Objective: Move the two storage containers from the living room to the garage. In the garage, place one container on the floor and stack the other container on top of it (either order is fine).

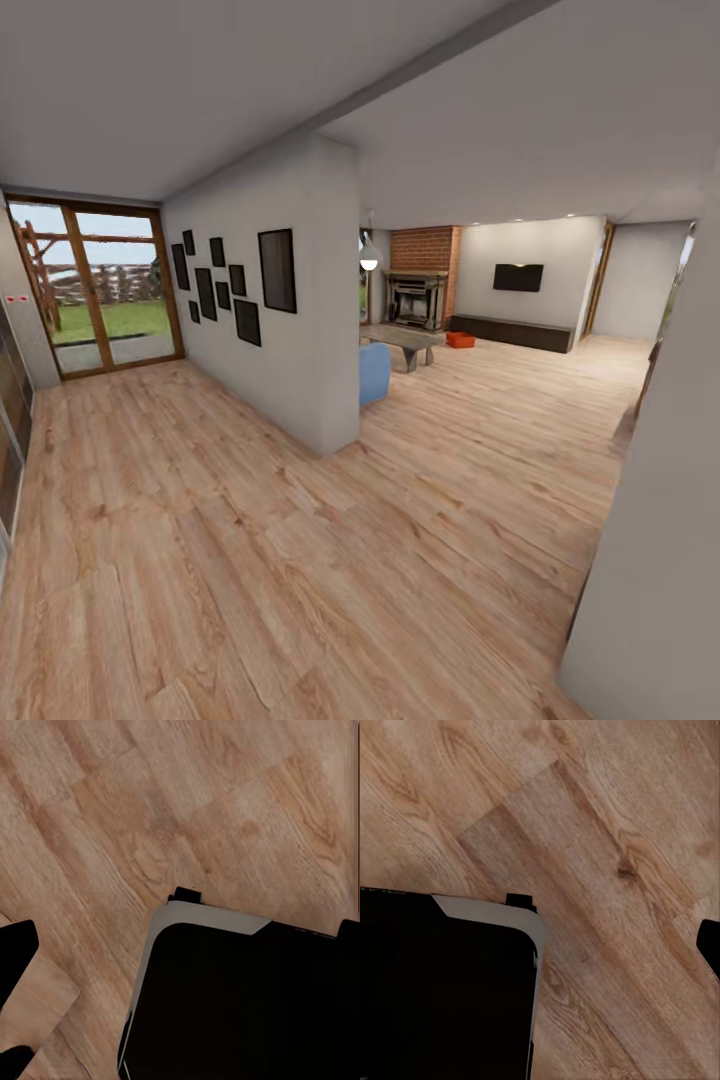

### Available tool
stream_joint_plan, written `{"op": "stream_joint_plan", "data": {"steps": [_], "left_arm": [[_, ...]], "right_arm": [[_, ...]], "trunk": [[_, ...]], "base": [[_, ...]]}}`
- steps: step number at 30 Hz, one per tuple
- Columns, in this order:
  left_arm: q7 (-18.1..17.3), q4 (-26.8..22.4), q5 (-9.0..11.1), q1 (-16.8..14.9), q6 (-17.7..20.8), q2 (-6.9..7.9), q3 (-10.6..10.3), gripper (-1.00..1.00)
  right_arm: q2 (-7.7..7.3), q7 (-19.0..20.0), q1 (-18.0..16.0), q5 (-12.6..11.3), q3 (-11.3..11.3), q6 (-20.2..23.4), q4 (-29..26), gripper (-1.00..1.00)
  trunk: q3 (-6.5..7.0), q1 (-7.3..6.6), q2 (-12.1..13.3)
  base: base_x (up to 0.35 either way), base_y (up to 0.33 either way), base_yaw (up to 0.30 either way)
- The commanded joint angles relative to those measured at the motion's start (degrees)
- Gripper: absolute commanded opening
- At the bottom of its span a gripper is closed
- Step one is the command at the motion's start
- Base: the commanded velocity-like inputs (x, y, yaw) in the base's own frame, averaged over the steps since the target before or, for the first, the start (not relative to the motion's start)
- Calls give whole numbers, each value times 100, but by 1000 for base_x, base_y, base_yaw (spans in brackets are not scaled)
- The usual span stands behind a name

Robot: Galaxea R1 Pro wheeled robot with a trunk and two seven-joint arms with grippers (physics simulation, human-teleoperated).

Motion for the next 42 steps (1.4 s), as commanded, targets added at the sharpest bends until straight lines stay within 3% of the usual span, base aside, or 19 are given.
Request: {"op": "stream_joint_plan", "data": {"steps": [1, 17, 42], "left_arm": [[13, 3, 47, -3, -16, -3, -46, 100], [16, 3, 54, -4, -38, 7, -46, 100], [16, 3, 54, -4, -40, 6, -46, 100]], "right_arm": [[0, -17, -6, 53, -7, -31, 18, 100], [56, -17, -6, 10, -39, -6, 18, 100], [8, -8, -6, 97, 10, -19, 18, 100]], "trunk": [[-2, 5, -3], [-2, 5, -3], [-2, 5, -3]], "base": [[322, 0, 0], [322, 0, 0], [322, 0, 0]]}}
